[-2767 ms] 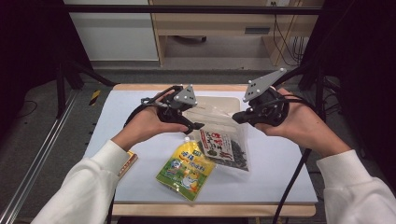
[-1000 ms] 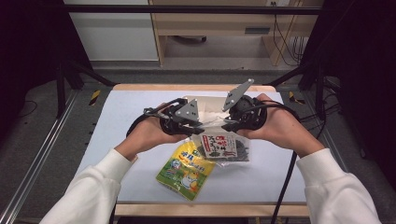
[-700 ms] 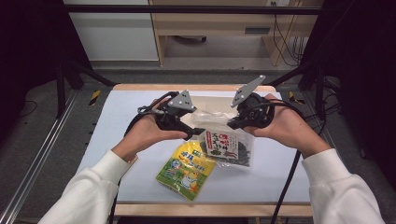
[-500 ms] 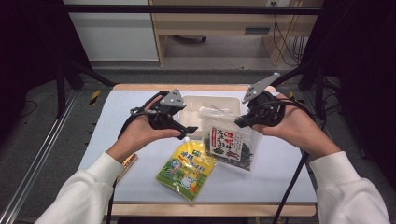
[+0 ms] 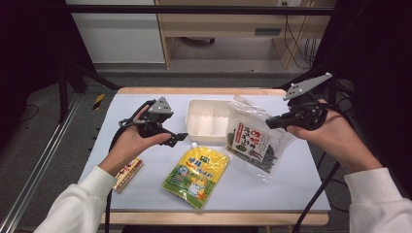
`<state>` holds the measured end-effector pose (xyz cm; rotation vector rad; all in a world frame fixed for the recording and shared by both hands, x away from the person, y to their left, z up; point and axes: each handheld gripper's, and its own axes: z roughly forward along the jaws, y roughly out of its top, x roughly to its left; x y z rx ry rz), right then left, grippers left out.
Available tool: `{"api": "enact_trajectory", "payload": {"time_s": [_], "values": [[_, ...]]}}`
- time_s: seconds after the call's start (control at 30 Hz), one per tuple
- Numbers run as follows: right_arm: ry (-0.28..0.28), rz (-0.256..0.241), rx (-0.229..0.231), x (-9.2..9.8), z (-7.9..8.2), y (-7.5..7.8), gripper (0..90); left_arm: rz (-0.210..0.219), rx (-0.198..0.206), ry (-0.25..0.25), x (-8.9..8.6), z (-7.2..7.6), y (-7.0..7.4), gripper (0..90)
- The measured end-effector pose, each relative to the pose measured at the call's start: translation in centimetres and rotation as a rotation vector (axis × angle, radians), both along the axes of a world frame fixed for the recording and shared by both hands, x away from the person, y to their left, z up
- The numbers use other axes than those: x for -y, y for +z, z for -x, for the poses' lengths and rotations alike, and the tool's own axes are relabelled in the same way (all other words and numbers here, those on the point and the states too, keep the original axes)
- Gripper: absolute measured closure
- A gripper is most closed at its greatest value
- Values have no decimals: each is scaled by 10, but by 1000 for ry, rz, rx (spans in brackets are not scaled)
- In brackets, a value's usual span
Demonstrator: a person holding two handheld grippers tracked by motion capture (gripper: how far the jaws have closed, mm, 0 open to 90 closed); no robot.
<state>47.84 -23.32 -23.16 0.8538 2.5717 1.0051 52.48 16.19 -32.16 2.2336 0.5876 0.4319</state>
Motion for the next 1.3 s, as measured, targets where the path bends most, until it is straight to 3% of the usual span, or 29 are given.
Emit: {"api": "enact_trajectory", "payload": {"time_s": [0.3, 0.43, 0.73, 0.9, 1.17, 1.3], "values": [[-37, -29, 13, 17, 7, 6, 881, 31, -22, 75, -21, 7, -23, 85], [-62, -74, 17, 20, 8, 13, 882, 41, -54, 86, -30, 13, -34, 92], [-113, -124, 30, 15, -1, 23, 883, 37, -44, 132, -45, 29, -65, 77], [-128, -140, 46, 11, -5, 28, 883, 27, -9, 164, -55, 37, -73, 76], [-189, -201, 99, 0, -19, 42, 883, 74, 32, 241, -76, 55, -98, 76], [-197, -227, 117, -9, -34, 48, 883, 47, 69, 247, -82, 65, -103, 75]]}}
